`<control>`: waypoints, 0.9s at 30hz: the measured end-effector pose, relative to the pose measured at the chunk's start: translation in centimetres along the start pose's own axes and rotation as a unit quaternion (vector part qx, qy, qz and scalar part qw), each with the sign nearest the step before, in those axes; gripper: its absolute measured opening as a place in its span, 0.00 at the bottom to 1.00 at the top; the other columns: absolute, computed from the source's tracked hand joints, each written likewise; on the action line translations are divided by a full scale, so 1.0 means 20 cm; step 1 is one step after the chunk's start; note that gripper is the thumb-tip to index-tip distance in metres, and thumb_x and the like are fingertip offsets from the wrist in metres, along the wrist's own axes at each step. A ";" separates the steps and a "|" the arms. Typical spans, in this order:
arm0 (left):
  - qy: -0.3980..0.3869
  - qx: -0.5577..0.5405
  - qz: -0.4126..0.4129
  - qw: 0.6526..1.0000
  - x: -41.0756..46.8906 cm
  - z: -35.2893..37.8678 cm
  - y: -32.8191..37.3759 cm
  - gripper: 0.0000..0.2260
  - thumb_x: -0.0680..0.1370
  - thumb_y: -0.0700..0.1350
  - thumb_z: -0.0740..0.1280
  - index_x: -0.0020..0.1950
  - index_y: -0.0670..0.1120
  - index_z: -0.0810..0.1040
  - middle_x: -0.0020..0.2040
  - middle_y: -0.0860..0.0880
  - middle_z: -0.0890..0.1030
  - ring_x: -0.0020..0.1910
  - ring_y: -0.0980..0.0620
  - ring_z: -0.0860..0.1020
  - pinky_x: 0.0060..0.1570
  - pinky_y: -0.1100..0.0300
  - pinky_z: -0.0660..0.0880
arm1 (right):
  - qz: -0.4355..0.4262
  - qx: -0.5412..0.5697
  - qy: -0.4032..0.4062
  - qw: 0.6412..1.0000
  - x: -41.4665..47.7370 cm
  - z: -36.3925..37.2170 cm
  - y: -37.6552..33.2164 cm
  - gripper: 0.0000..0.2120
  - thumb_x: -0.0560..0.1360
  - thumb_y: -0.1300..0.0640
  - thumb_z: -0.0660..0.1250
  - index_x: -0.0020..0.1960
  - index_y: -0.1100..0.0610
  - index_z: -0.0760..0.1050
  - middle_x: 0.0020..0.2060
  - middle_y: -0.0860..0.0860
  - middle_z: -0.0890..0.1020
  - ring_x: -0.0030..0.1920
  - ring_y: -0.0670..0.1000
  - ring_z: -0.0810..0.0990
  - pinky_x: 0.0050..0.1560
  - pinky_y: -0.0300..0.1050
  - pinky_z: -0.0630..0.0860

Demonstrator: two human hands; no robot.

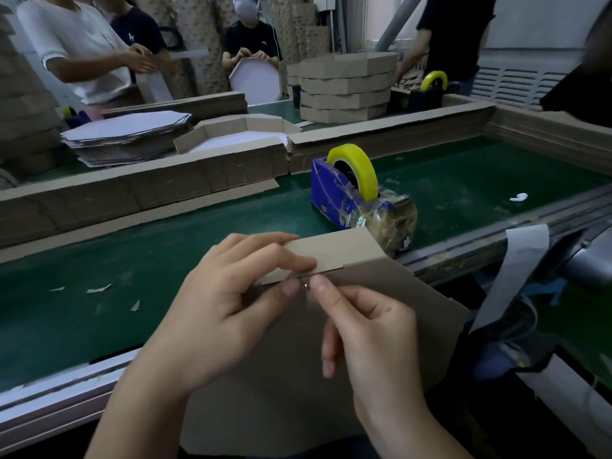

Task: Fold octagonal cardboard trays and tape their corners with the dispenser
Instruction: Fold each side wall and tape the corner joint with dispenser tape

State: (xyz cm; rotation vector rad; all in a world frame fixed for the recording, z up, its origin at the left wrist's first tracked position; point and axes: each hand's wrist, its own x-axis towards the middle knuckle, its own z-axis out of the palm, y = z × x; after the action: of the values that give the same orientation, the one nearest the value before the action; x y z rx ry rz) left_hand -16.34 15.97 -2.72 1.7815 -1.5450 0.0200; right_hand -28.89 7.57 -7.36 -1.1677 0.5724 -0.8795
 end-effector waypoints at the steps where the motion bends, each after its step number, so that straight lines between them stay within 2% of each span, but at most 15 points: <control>1: 0.006 -0.013 -0.009 1.000 0.00 0.00 0.00 0.12 0.75 0.56 0.62 0.54 0.57 0.80 0.60 0.61 0.78 0.63 0.52 0.74 0.59 0.44 0.70 | 0.008 0.007 -0.015 1.000 0.00 -0.01 0.00 0.13 0.62 0.45 0.79 0.35 0.55 0.84 0.17 0.53 0.71 0.16 0.48 0.66 0.18 0.37 0.62; 3: 0.020 -0.033 -0.024 0.999 0.00 0.00 0.01 0.12 0.74 0.58 0.62 0.49 0.55 0.82 0.58 0.62 0.79 0.62 0.54 0.75 0.59 0.44 0.70 | 0.018 0.023 -0.034 0.999 -0.01 -0.02 0.01 0.12 0.59 0.47 0.80 0.38 0.53 0.85 0.17 0.53 0.71 0.16 0.47 0.66 0.18 0.36 0.62; 5: 0.034 -0.023 -0.039 0.998 0.01 0.01 0.03 0.13 0.74 0.61 0.62 0.46 0.55 0.81 0.55 0.64 0.80 0.62 0.57 0.75 0.59 0.45 0.71 | 0.014 0.023 -0.033 0.999 -0.01 -0.03 0.01 0.16 0.57 0.44 0.74 0.38 0.53 0.85 0.17 0.53 0.70 0.16 0.47 0.65 0.18 0.37 0.63; 7: 0.052 0.008 -0.053 0.997 0.03 0.02 0.05 0.14 0.72 0.63 0.63 0.45 0.56 0.80 0.52 0.65 0.80 0.59 0.59 0.77 0.56 0.47 0.73 | 0.009 0.007 -0.034 0.999 -0.01 -0.03 0.01 0.17 0.57 0.42 0.72 0.38 0.53 0.85 0.16 0.52 0.69 0.16 0.48 0.65 0.19 0.38 0.63; 11: 0.091 0.023 -0.061 0.994 0.05 0.06 0.07 0.14 0.69 0.63 0.64 0.39 0.54 0.81 0.49 0.62 0.82 0.54 0.54 0.79 0.51 0.47 0.76 | 0.015 0.001 -0.031 0.999 0.00 -0.03 0.00 0.16 0.57 0.43 0.71 0.37 0.55 0.84 0.14 0.49 0.67 0.15 0.47 0.63 0.19 0.38 0.60; 14: 0.108 0.026 -0.043 0.993 0.03 0.08 0.06 0.14 0.71 0.61 0.66 0.38 0.51 0.82 0.50 0.60 0.82 0.54 0.52 0.80 0.49 0.47 0.76 | 0.023 -0.006 -0.048 0.999 0.01 -0.05 0.00 0.16 0.60 0.47 0.72 0.36 0.61 0.83 0.14 0.48 0.68 0.14 0.47 0.64 0.19 0.37 0.60; 19: 0.125 0.030 -0.042 0.991 0.02 0.09 0.05 0.15 0.71 0.60 0.66 0.38 0.50 0.82 0.50 0.59 0.82 0.53 0.52 0.80 0.48 0.47 0.77 | 0.037 -0.028 -0.071 0.996 0.02 -0.07 -0.02 0.08 0.69 0.56 0.74 0.37 0.60 0.84 0.15 0.47 0.69 0.14 0.48 0.65 0.19 0.38 0.61; 22: 0.128 0.049 -0.038 0.990 0.01 0.08 0.04 0.17 0.71 0.60 0.65 0.40 0.49 0.84 0.51 0.58 0.82 0.53 0.51 0.79 0.48 0.47 0.77 | 0.077 -0.065 -0.098 0.990 0.03 -0.09 0.00 0.15 0.70 0.50 0.73 0.28 0.57 0.82 0.16 0.54 0.66 0.16 0.54 0.68 0.22 0.44 0.67; 24: 0.131 0.059 -0.038 0.989 0.01 0.08 0.03 0.17 0.70 0.61 0.66 0.40 0.49 0.84 0.52 0.57 0.82 0.53 0.51 0.79 0.48 0.47 0.77 | 0.106 -0.099 -0.102 0.984 0.00 -0.11 0.04 0.20 0.70 0.45 0.72 0.27 0.58 0.80 0.16 0.55 0.66 0.17 0.54 0.68 0.23 0.42 0.67; 25: 0.132 0.063 -0.034 0.989 0.00 0.08 0.04 0.16 0.70 0.60 0.66 0.41 0.49 0.84 0.52 0.57 0.82 0.53 0.51 0.79 0.48 0.48 0.77 | 0.076 -0.114 -0.091 0.986 -0.01 -0.13 0.05 0.21 0.68 0.41 0.71 0.29 0.58 0.80 0.15 0.52 0.67 0.17 0.52 0.68 0.23 0.40 0.65; 27: 0.131 0.098 -0.020 0.986 -0.01 0.08 0.05 0.14 0.71 0.60 0.66 0.43 0.51 0.84 0.53 0.58 0.82 0.53 0.51 0.79 0.47 0.49 0.77 | -0.079 -0.139 -0.031 0.987 -0.01 -0.15 0.06 0.21 0.68 0.39 0.67 0.31 0.57 0.80 0.16 0.47 0.69 0.18 0.45 0.67 0.24 0.35 0.62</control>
State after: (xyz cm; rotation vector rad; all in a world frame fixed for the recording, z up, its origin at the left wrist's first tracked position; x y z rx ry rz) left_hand -18.05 15.22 -3.43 1.8755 -1.3564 0.3839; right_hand -31.14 6.30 -9.44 -1.5048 0.5710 -0.9135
